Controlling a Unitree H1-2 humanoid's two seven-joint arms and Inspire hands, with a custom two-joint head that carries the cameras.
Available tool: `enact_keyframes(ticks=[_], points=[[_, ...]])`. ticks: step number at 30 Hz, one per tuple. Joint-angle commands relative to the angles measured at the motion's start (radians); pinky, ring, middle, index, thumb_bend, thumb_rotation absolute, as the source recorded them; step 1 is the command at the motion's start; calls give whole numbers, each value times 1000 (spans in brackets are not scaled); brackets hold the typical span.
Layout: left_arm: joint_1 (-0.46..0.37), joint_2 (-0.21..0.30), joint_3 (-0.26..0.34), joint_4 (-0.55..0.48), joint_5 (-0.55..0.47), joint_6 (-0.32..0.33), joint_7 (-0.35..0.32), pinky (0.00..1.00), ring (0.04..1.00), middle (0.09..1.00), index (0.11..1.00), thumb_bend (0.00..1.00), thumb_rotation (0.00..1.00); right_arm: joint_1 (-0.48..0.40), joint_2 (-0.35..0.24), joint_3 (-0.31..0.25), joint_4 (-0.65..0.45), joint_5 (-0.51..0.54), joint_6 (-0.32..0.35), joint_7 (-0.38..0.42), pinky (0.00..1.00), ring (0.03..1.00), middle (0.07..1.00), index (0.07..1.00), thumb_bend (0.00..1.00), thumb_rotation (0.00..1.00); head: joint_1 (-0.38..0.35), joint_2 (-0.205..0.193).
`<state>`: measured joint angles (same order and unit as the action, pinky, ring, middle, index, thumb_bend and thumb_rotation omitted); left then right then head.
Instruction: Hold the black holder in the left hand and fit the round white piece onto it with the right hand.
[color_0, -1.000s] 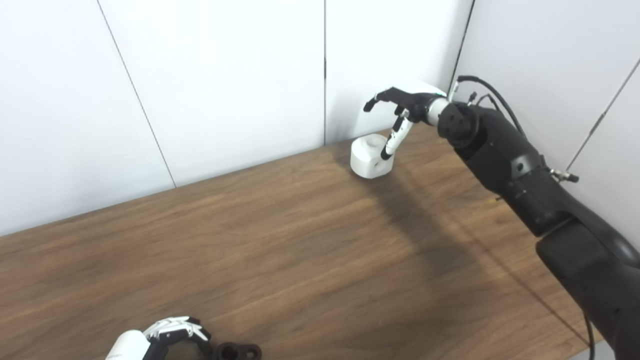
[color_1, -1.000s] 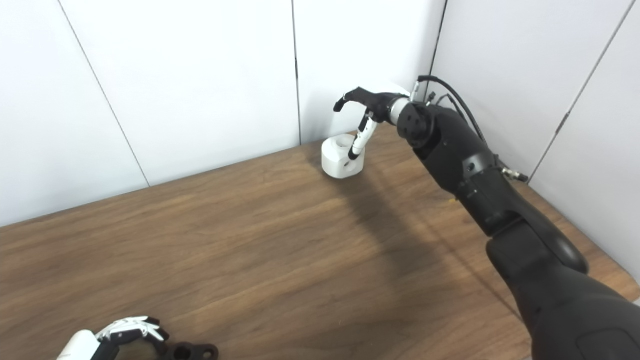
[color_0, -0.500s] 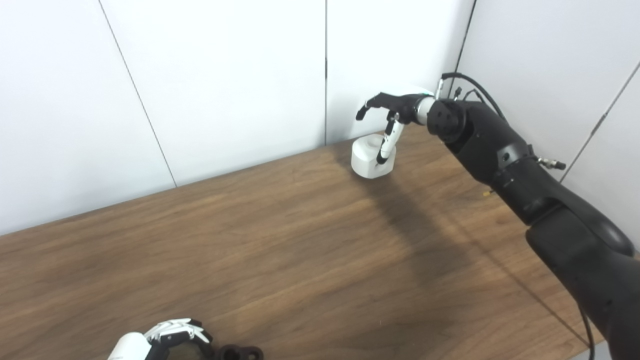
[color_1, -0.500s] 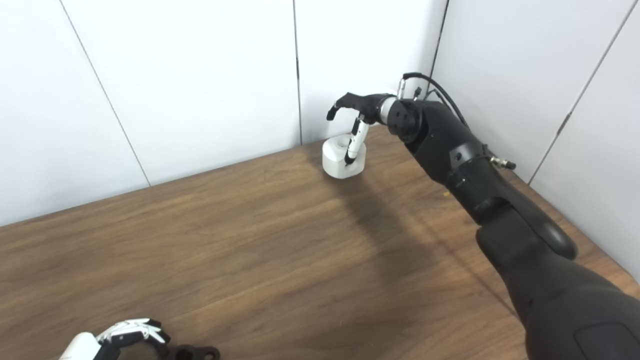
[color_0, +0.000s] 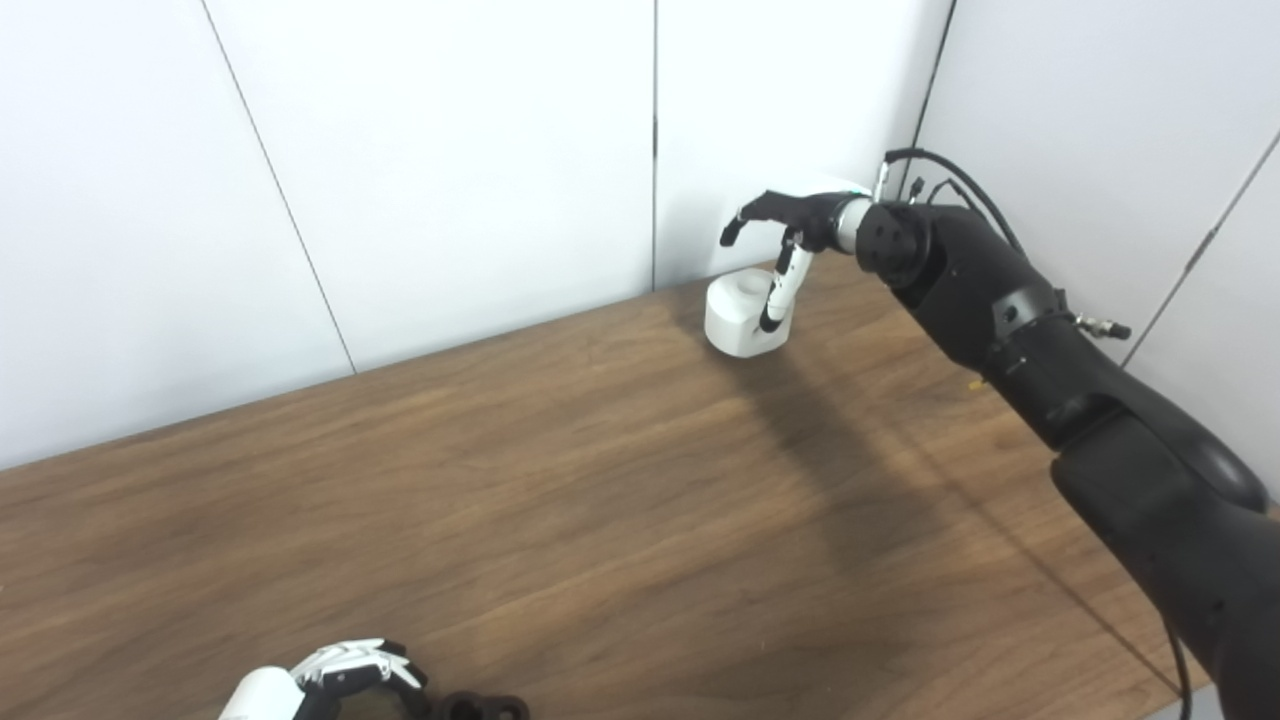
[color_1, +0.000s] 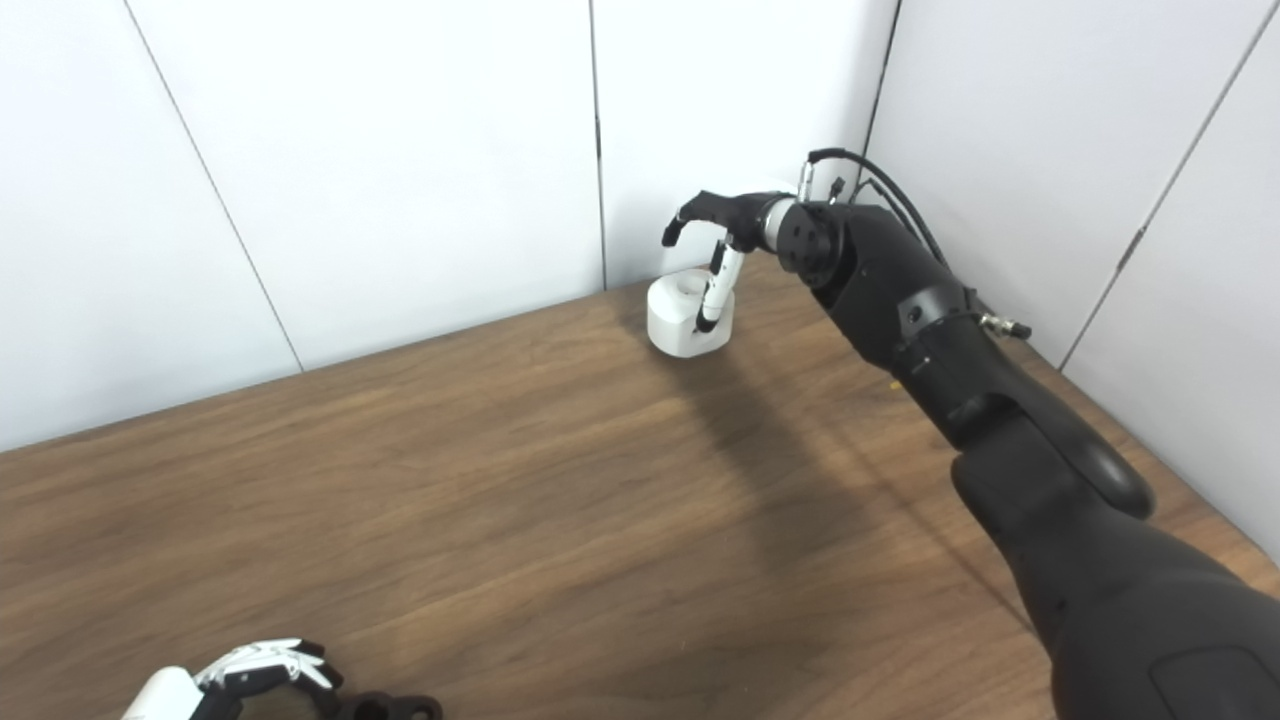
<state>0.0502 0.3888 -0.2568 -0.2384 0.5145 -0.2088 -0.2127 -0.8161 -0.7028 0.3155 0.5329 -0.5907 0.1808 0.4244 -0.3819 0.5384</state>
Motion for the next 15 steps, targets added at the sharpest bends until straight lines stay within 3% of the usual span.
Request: enact_keyframes(ticks=[1, 15], points=[[17, 17, 0, -14, 2, 8, -24, 780, 767, 642, 482, 518, 40, -40, -14, -13, -8, -9, -8, -32, 743, 924, 923, 771, 1000, 18, -1, 0], [20, 23, 5, -19, -2, 10, -31, 783, 768, 642, 481, 518, 40, -27, -23, -19, -20, -18, 1, -26, 735, 918, 919, 767, 1000, 20, -7, 8]])
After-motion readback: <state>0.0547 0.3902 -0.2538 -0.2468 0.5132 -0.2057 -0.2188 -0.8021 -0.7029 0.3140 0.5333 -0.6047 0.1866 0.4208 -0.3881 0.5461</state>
